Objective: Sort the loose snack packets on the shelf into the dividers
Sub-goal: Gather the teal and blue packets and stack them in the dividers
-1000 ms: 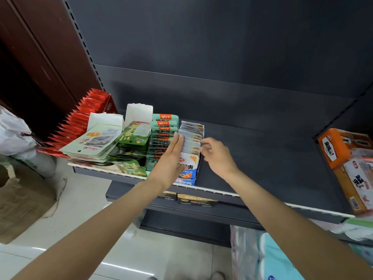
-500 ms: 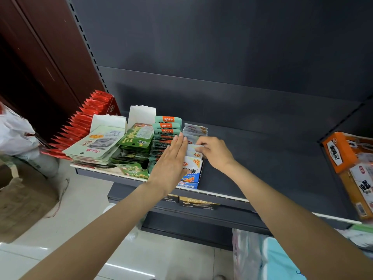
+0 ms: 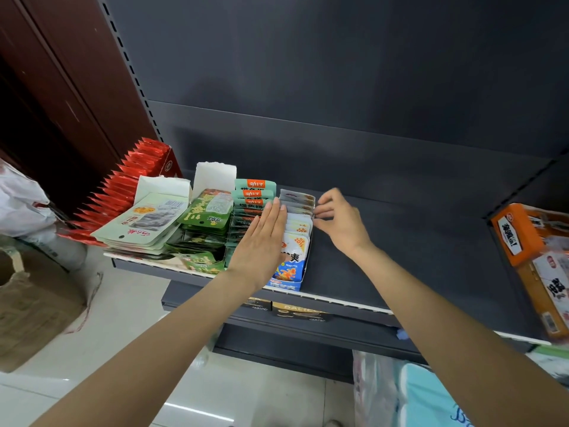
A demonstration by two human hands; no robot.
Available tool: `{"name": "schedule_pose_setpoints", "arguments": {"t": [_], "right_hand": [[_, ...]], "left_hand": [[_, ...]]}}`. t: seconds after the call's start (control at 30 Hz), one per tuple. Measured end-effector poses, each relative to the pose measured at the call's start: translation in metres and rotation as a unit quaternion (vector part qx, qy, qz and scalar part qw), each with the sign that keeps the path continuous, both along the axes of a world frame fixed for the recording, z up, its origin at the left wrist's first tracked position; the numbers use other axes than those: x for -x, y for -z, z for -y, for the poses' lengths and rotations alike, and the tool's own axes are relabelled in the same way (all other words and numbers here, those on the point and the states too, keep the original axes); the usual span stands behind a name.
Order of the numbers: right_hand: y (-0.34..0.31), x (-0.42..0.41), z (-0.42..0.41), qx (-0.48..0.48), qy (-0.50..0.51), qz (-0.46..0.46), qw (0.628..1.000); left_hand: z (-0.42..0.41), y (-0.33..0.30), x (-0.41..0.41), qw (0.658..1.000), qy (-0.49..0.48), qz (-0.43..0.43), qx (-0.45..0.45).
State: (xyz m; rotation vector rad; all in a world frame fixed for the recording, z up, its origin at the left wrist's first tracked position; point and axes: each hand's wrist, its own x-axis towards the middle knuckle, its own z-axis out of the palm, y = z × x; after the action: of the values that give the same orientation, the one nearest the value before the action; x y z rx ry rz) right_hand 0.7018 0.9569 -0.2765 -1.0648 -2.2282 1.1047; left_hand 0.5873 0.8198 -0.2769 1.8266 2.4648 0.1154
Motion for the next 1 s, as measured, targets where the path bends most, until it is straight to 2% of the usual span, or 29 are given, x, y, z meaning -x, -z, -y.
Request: {"name": "schedule_pose_setpoints", "arguments": {"t": [0.17, 0.33, 0.53, 0.67, 0.87, 1.0], "right_hand": [[0.010, 0.000, -0.003, -0.025, -0.012, -0.026, 0.999], [0.010, 0.000, -0.003, -0.164, -0.071, 0.057, 0.982], [0.011, -0.002, 0.001, -0.190, -0.091, 0.108, 0.972], [0.008, 0.003, -0.002, -0.161, -0.120, 0.192, 0.961], [0.007, 0.013, -0.008, -0.119, -0.091, 0.182, 0.972], [0.003, 0.015, -0.016, -0.046, -0.094, 0.179, 0.978]], "left_hand": [[0.002, 0.003, 0.001, 1.000, -0.001, 0.013, -0.006], [0.005, 0.004, 0.000, 1.000, 0.000, 0.028, -0.014], [0.007, 0.004, -0.001, 0.999, 0.003, 0.038, -0.022], [0.008, 0.003, -0.001, 0.999, 0.002, 0.041, -0.023], [0.009, 0.003, -0.001, 0.999, 0.000, 0.030, -0.020], [0.012, 0.003, -0.001, 1.000, 0.011, -0.008, -0.005]]}}
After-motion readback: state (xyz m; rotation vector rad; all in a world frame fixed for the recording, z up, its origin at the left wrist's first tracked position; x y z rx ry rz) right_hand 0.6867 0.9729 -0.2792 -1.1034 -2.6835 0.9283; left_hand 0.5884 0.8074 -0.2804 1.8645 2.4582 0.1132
